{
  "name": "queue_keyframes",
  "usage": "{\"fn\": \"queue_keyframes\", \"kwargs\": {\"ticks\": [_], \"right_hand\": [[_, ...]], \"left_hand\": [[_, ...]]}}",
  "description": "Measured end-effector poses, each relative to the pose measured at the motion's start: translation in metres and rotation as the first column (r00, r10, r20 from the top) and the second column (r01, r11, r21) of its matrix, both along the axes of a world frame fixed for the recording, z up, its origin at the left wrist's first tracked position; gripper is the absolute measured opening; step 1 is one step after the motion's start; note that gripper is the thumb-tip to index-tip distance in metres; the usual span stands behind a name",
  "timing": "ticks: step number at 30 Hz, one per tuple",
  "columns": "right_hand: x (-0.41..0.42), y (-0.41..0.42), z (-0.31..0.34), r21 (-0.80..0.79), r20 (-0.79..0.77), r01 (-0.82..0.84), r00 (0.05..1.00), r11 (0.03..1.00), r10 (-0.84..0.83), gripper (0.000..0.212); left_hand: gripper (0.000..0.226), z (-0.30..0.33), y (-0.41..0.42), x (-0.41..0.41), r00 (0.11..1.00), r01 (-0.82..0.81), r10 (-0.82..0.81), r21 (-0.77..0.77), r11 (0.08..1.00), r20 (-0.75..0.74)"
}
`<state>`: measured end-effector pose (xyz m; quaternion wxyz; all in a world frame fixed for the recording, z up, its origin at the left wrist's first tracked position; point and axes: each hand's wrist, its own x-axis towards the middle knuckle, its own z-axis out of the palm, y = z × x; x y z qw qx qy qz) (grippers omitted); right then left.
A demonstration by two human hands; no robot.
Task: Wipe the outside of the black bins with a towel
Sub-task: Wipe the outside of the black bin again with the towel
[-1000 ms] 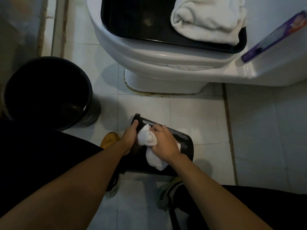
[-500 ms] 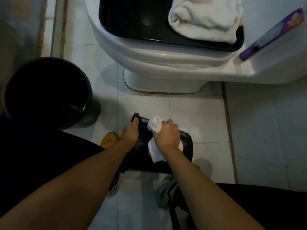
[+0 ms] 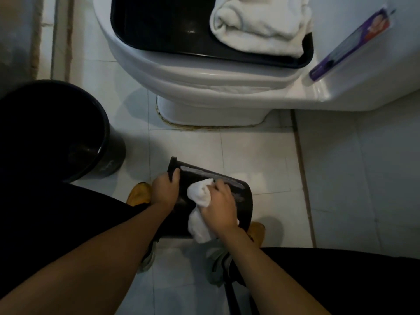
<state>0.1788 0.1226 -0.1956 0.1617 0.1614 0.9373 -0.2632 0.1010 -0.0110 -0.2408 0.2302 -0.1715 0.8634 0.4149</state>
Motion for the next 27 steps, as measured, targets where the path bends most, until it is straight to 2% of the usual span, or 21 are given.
{"fn": "queue_keyframes", "kwargs": {"ticks": [1,2,3,5,6,8,10,12,14,17,18,20,24,26,27], "right_hand": [[0.000,0.007,-0.002,-0.007,0.006,0.001,1.000,1.000,-0.001,0.037],[-0.001,0.017,-0.004,0.003,0.028,0.074,0.997,0.997,-0.074,0.037],[-0.002,0.030,-0.006,0.029,0.060,0.213,0.975,0.977,-0.214,0.036],[-0.004,0.053,-0.007,0.134,0.128,0.481,0.858,0.866,-0.497,0.036],[-0.005,0.055,-0.006,0.204,0.154,0.507,0.828,0.838,-0.539,0.036],[-0.009,0.034,0.000,0.219,0.132,0.390,0.896,0.894,-0.424,0.036],[-0.004,0.007,-0.002,0.079,0.053,0.258,0.964,0.963,-0.262,0.038],[0.004,0.002,-0.004,-0.022,0.036,0.196,0.980,0.980,-0.195,0.039],[0.006,0.028,-0.012,0.004,0.058,0.294,0.954,0.956,-0.294,0.036],[0.012,0.066,-0.016,0.176,0.110,0.517,0.835,0.838,-0.539,0.034],[0.013,0.062,-0.014,0.207,0.118,0.530,0.821,0.823,-0.559,0.036],[0.012,0.033,-0.008,0.188,0.113,0.482,0.855,0.856,-0.506,0.039],[0.019,0.002,-0.009,-0.013,0.044,0.407,0.913,0.913,-0.406,0.038],[0.015,0.024,-0.014,0.042,0.072,0.466,0.881,0.884,-0.468,0.036],[0.013,0.039,-0.014,0.089,0.096,0.557,0.820,0.825,-0.564,0.036]], "left_hand": [[0.049,0.001,0.000,0.000,1.000,-0.002,0.002,-0.008,1.000,-0.005],[0.048,0.002,0.001,0.001,1.000,0.002,-0.002,-0.017,1.000,-0.010],[0.048,0.003,0.001,0.002,1.000,0.007,-0.007,-0.026,1.000,-0.008],[0.046,0.005,0.002,0.003,1.000,0.008,-0.008,-0.047,0.999,-0.004],[0.046,0.002,0.002,0.003,1.000,0.012,-0.012,-0.051,0.999,-0.004],[0.047,0.001,0.002,0.002,1.000,0.005,-0.004,-0.049,0.999,0.010],[0.050,0.000,0.003,-0.001,1.000,-0.003,0.004,-0.062,0.998,0.015],[0.052,0.001,0.002,0.000,1.000,-0.016,0.016,-0.075,0.997,0.003],[0.051,0.003,0.003,0.001,1.000,-0.011,0.013,-0.072,0.997,0.015],[0.052,0.003,0.004,0.002,1.000,-0.002,0.003,-0.072,0.997,0.016],[0.052,0.003,0.004,0.002,1.000,0.001,0.000,-0.075,0.997,0.013],[0.051,0.003,0.003,0.000,0.999,-0.027,0.029,-0.068,0.997,0.017],[0.048,0.004,0.005,-0.005,0.999,-0.043,0.044,-0.042,0.998,0.000],[0.048,0.006,0.006,-0.006,1.000,-0.018,0.018,-0.039,0.999,-0.003],[0.048,0.007,0.006,-0.003,1.000,-0.013,0.013,-0.047,0.999,0.000]]}}
